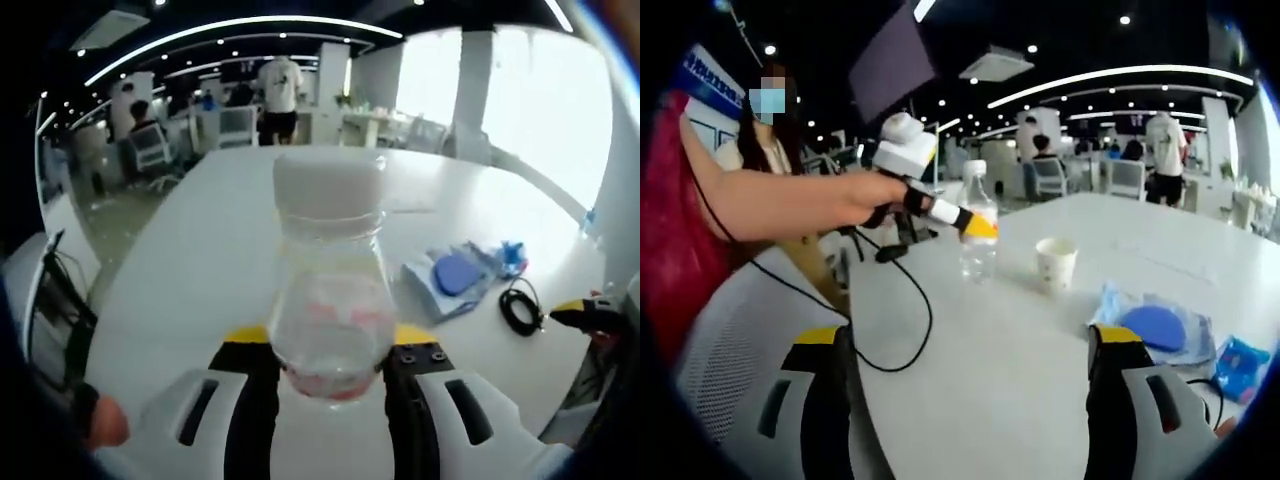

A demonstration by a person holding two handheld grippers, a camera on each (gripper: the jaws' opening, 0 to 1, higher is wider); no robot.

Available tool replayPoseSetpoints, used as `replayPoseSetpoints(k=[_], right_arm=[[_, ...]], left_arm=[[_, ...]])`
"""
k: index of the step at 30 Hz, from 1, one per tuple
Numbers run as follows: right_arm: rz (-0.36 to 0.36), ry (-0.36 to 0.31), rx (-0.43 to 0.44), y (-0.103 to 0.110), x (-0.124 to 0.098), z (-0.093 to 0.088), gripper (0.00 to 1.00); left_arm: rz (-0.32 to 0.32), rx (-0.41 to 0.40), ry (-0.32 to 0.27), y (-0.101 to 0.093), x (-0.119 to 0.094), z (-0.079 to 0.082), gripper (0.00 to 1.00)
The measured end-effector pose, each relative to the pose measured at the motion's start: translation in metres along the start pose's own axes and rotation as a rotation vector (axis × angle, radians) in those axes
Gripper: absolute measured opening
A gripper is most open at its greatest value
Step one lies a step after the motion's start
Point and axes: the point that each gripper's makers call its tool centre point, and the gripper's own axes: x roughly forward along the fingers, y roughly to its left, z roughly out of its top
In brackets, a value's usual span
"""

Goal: Arrange the tabletop items into an orderly group along one side of the table until the central work area is clear of visible clutter.

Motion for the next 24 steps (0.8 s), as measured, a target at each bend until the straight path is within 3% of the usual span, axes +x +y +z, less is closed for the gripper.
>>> replayPoseSetpoints(k=[12, 24], right_arm=[[-0.038, 0.019, 0.012, -0.005, 0.000, -0.001, 0.99], [-0.073, 0.030, 0.032, -0.012, -0.002, -0.005, 0.98]], left_arm=[[0.053, -0.016, -0.005, 0.041, 0.027, 0.018, 0.37], [0.066, -0.029, -0.002, 0.051, 0.058, 0.028, 0.38]])
